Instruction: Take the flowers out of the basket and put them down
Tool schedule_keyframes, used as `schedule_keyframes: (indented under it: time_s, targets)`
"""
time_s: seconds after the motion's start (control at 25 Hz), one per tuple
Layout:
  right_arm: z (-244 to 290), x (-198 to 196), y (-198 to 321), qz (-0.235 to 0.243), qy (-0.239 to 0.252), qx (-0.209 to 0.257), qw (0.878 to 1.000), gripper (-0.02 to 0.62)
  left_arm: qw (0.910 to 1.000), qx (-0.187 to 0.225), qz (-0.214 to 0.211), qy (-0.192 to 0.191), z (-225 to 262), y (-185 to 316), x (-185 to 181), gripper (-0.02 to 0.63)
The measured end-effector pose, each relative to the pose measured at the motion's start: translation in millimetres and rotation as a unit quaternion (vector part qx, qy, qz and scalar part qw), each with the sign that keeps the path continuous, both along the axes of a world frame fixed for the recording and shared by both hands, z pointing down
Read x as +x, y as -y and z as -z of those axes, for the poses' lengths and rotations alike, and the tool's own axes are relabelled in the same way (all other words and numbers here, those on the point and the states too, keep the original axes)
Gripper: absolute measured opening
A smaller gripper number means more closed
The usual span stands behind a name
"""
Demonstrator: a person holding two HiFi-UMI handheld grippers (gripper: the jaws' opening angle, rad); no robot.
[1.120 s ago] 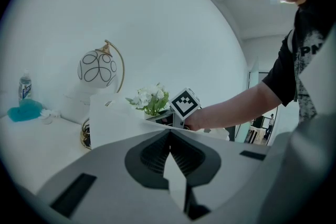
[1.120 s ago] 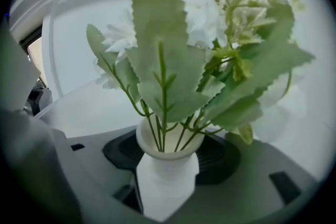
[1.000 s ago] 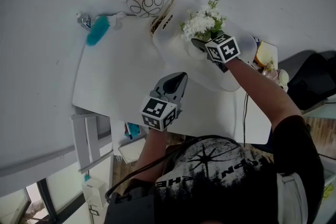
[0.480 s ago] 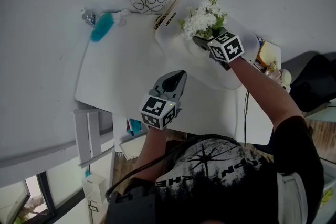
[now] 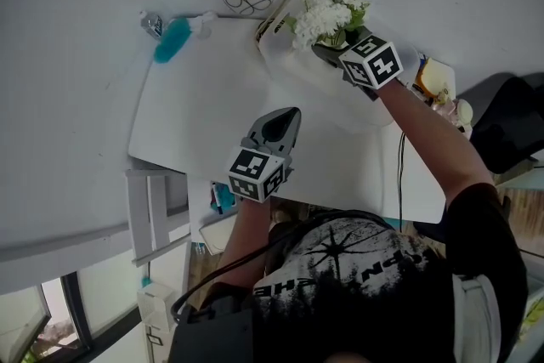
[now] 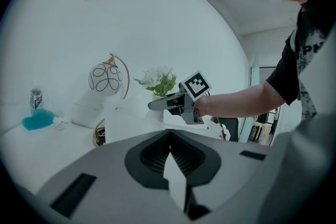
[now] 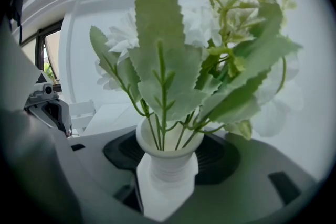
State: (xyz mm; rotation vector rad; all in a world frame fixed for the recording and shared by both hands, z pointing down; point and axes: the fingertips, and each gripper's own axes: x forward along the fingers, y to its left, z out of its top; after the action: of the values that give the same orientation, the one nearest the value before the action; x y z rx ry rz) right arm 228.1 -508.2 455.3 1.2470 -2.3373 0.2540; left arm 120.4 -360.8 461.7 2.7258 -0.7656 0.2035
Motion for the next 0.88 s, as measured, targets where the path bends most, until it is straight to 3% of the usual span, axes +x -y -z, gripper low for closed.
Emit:
schedule_keyframes:
  time_s: [0.44,0.88]
  targets:
    - [91.4,-36.7,-6.9,-0.005,-0.011,0.058,0.998,0.272,0.9993,0.032,0.004,-0.016,31.4,-17.2,-44.6,0.011]
    - [167.7,-107.0,-11.1,0.031,-0.035,0.11,0.993,0.272,0.9982,0.05,0.026,-0.018,42.2,-27.2,-93.8,0.011]
